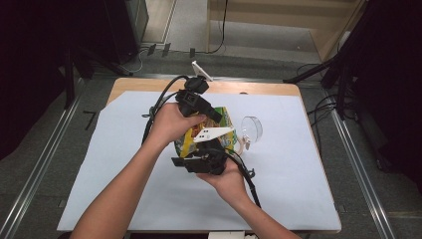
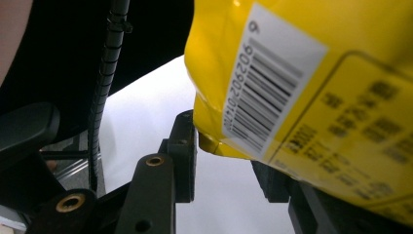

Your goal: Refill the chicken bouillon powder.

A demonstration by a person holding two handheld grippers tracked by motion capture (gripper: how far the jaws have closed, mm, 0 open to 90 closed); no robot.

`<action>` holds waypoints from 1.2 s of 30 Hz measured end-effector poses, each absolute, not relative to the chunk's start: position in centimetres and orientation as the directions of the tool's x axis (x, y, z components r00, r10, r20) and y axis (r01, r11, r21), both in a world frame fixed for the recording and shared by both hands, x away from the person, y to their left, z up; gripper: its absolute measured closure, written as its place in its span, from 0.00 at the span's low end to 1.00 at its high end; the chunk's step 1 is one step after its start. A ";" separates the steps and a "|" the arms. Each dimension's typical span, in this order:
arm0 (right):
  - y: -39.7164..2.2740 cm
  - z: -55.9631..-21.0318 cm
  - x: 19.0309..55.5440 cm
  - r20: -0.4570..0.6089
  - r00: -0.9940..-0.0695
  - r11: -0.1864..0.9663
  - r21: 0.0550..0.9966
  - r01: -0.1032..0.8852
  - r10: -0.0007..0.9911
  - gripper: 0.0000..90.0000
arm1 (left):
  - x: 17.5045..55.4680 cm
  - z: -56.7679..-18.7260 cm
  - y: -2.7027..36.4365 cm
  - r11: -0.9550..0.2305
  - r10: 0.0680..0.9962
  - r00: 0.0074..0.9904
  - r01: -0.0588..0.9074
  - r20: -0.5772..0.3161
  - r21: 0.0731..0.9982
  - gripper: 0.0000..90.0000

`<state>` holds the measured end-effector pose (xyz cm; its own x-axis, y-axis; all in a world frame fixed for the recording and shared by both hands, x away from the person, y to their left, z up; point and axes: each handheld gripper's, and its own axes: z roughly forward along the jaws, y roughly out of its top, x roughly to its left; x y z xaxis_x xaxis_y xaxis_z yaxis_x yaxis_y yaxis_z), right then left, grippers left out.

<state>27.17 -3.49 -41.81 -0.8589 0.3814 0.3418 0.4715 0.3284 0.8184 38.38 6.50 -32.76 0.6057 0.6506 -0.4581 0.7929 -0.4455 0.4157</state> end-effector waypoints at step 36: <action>-3.5 -41.8 28.6 0.338 -0.861 0.354 0.807 0.473 0.381 0.74 | 39.0 -32.6 7.0 -0.428 0.651 0.609 0.787 -0.453 0.445 0.86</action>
<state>28.63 -3.46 -41.82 -0.8606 0.3813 0.3376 0.4732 0.3539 0.8067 38.98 7.00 -32.56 0.6094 0.6507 -0.4530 0.7871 -0.4275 0.4446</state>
